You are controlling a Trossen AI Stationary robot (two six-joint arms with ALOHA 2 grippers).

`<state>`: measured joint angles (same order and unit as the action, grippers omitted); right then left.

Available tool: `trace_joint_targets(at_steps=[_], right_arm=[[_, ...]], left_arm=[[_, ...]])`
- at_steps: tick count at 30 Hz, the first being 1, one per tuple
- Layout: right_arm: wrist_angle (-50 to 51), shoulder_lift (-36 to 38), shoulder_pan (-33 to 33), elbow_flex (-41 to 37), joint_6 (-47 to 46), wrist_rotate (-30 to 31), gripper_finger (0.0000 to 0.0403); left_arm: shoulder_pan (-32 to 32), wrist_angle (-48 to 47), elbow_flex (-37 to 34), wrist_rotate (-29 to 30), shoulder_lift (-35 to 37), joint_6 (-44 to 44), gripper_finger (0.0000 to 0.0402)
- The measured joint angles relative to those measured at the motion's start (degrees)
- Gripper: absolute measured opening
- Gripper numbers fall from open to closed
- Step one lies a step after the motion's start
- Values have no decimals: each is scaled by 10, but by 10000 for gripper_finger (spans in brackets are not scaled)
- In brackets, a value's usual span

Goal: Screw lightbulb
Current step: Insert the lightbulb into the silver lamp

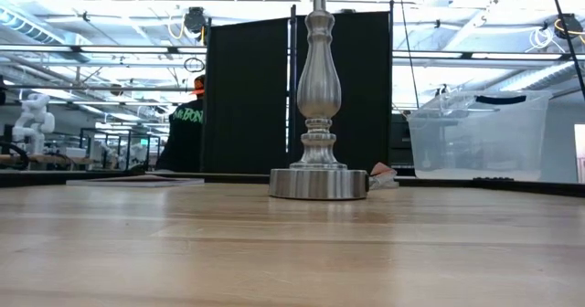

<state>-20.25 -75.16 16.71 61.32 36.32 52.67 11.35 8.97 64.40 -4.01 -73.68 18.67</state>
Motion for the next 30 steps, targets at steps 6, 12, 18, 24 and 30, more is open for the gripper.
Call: trace_joint_targets(at_steps=[6, 12, 18, 24, 30], right_arm=[[-3, 0, -1, 0, 11, 53, 0], [-23, 0, -25, 0, 36, 41, 0], [-39, 0, -47, 0, 36, -6, 0], [-52, 0, -55, 0, 49, -33, 0], [-48, 0, -50, 0, 47, -32, 0]], left_arm=[[-20, -17, 0, -12, 26, 0, 2], [-50, -12, 0, -16, 31, 15, 2], [-66, 5, 0, -18, 20, 27, 2], [-65, 17, 0, -18, 20, 27, 2], [-55, 18, 0, -14, 20, 20, 2]])
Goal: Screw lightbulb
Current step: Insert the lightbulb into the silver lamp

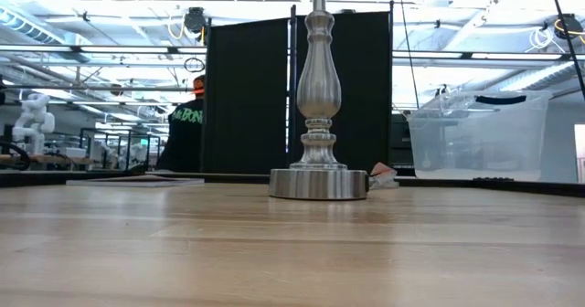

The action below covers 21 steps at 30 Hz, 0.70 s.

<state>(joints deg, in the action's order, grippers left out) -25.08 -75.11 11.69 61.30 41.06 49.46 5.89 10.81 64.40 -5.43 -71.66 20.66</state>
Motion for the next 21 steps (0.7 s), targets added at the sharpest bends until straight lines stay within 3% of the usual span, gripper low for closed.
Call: trace_joint_targets(at_steps=[14, 21], right_arm=[[4, 1, 26, 0, -1, 34, 0], [19, -1, 37, 0, -12, 19, 0]], left_arm=[[25, 4, 0, 0, -23, -7, 2], [41, 12, 0, 4, -27, -8, 2]])
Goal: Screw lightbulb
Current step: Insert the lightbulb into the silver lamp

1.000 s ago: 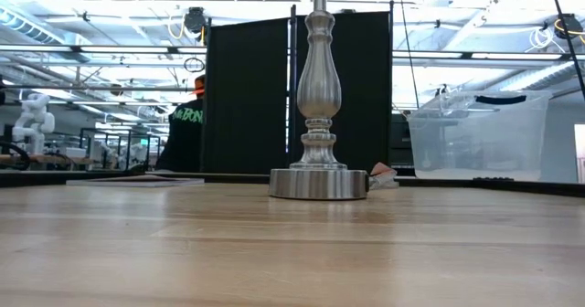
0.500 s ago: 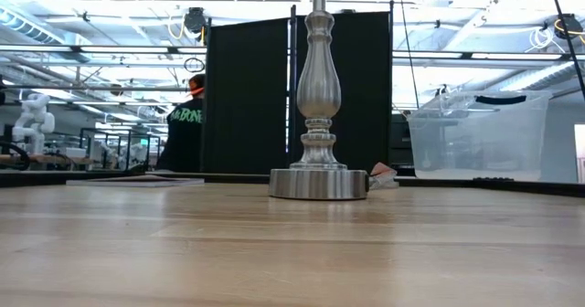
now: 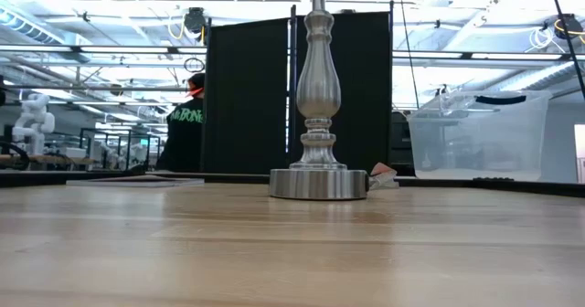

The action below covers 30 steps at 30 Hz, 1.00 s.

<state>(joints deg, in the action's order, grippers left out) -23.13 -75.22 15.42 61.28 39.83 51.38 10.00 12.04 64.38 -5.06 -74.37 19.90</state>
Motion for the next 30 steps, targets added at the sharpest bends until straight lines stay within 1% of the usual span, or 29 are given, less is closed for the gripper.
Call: trace_joint_targets(at_steps=[7, 11, 15, 16, 19, 23, 30], right_arm=[[30, 0, 7, 0, -30, 7, 0], [39, 0, 15, 0, -38, 12, 0], [42, 0, 19, 0, -31, 65, 0], [42, 0, 18, 0, -29, 71, 0], [39, 1, 9, 0, -23, 64, 0], [17, 1, -12, 0, -2, 50, 0], [-1, 1, -46, 0, 16, -16, 0]], left_arm=[[12, 6, 0, -1, -9, -1, 2], [23, -7, 0, 12, -7, -2, 2], [15, -18, 0, 3, 13, 1, 2], [11, -16, 0, -2, 20, 5, 2], [-3, -24, 0, -3, 36, 16, 2], [-25, -26, 0, -3, 39, 25, 2], [-59, -17, 0, -4, 19, 47, 2]])
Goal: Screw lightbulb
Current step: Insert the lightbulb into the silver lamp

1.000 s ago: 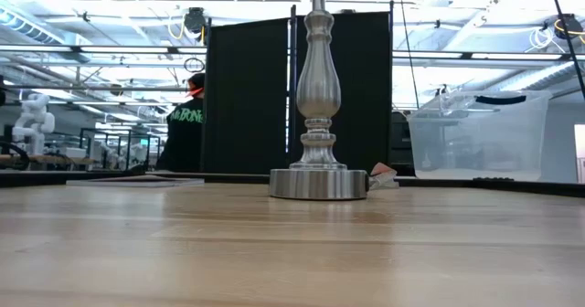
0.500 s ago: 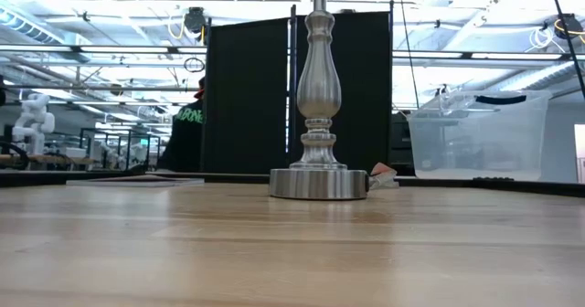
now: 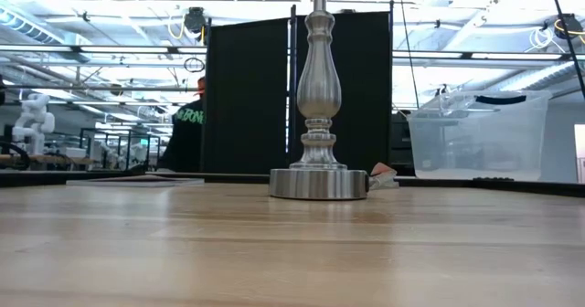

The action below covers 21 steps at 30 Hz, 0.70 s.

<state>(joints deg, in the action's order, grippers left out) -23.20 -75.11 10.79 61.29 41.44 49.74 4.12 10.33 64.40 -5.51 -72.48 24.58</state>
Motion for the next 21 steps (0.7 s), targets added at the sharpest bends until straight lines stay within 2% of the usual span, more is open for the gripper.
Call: trace_joint_targets(at_steps=[6, 21], right_arm=[[-1, 0, -15, 0, 9, -34, 0], [26, 1, 1, 0, 11, -24, 0]], left_arm=[[2, 30, 0, 0, -9, 0, 2], [32, 18, 0, -5, -10, -14, 2]])
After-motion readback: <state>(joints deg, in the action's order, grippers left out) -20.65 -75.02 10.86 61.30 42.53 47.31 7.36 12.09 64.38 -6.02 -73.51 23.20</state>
